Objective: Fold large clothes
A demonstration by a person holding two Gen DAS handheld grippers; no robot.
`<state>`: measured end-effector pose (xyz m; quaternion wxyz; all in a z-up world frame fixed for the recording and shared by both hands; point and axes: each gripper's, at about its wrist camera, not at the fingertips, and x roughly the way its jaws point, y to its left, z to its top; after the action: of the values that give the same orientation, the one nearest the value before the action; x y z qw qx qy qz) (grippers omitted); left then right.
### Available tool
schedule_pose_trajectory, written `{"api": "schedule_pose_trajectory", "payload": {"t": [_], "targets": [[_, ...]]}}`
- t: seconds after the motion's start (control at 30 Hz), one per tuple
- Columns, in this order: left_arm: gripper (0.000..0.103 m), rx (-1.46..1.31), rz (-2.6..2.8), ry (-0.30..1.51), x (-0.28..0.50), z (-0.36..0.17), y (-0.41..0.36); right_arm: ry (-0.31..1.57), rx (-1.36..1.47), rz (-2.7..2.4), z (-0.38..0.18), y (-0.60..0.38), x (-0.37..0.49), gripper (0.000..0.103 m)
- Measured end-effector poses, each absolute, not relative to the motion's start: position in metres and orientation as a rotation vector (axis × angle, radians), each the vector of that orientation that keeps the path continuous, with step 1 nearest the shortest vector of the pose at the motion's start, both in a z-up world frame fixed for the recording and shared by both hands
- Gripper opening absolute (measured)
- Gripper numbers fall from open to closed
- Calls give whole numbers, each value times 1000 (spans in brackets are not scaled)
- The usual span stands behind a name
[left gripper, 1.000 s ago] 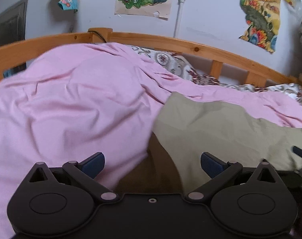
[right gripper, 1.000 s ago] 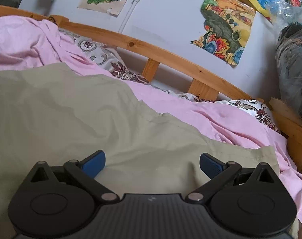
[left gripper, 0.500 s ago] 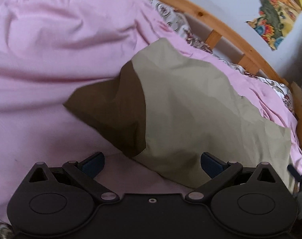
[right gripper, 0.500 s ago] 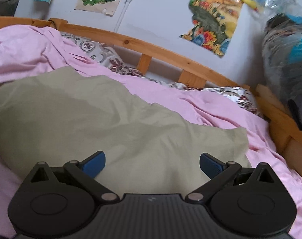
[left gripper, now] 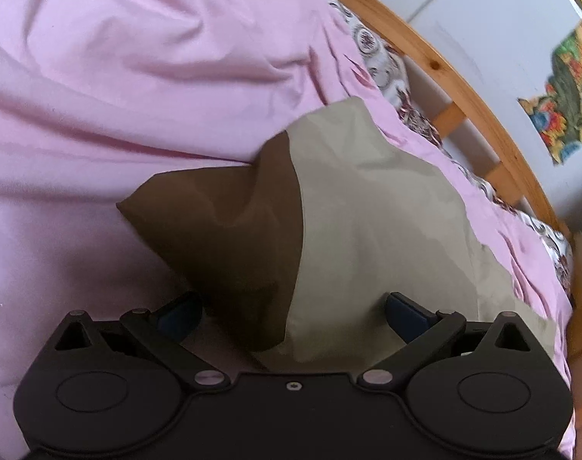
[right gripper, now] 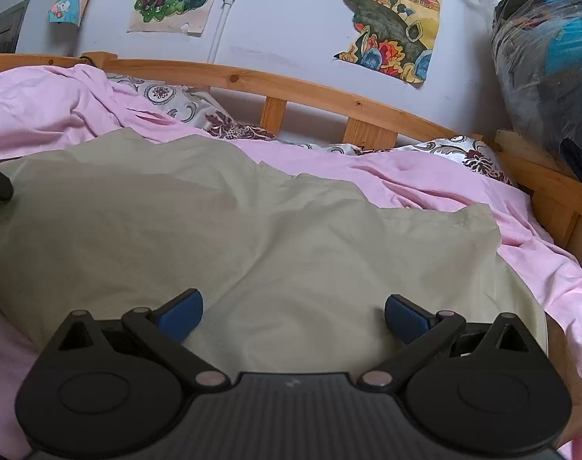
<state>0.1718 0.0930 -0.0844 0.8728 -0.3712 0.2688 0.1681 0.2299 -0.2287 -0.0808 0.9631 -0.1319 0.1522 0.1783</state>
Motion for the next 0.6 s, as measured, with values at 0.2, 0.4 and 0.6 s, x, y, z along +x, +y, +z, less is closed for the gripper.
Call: {"api": "schedule_pose_trajectory", "payload": {"t": [0.2, 0.4, 0.6], "targets": [[65, -735, 413, 536, 171, -77, 81, 315, -239, 371, -80, -231, 231, 103], [18, -645, 440, 483, 161, -58, 68, 304, -243, 363, -78, -232, 229, 103], [6, -491, 328, 380, 158, -21, 44, 334, -237, 368, -70, -235, 231, 103]]}}
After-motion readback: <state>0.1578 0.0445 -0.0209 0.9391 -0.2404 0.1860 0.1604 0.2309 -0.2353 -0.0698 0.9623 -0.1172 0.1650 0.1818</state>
